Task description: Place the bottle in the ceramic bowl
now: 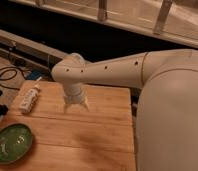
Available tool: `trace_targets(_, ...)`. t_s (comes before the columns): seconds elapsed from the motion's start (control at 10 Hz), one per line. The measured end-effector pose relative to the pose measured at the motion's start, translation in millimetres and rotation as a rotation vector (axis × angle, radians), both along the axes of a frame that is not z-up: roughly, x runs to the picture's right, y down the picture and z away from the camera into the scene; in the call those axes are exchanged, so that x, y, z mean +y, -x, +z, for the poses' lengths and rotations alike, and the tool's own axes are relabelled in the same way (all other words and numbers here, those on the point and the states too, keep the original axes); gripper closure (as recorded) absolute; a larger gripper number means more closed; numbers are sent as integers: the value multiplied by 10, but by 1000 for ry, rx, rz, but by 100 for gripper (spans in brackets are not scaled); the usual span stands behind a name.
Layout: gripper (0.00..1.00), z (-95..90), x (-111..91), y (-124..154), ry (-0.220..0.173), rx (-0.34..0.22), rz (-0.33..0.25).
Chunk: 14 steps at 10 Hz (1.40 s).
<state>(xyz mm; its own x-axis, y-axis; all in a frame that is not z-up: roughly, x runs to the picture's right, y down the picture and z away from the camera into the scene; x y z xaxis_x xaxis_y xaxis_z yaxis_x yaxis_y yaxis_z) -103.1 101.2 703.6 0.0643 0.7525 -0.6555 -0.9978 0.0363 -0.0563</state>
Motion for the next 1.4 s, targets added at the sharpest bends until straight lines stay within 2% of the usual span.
trace_targets(0.8, 35, 7, -24, 3, -6, -1, -1)
trace_targets(0.9, 35, 25, -96, 15, -32, -19, -14)
trace_targets(1.0, 35, 82, -249, 54, -71, -39, -36)
trace_targets(1.3, 35, 307, -676, 446, -145, -88, -112)
trace_targets(1.4, 35, 421, -862, 685, -181, -99, -136)
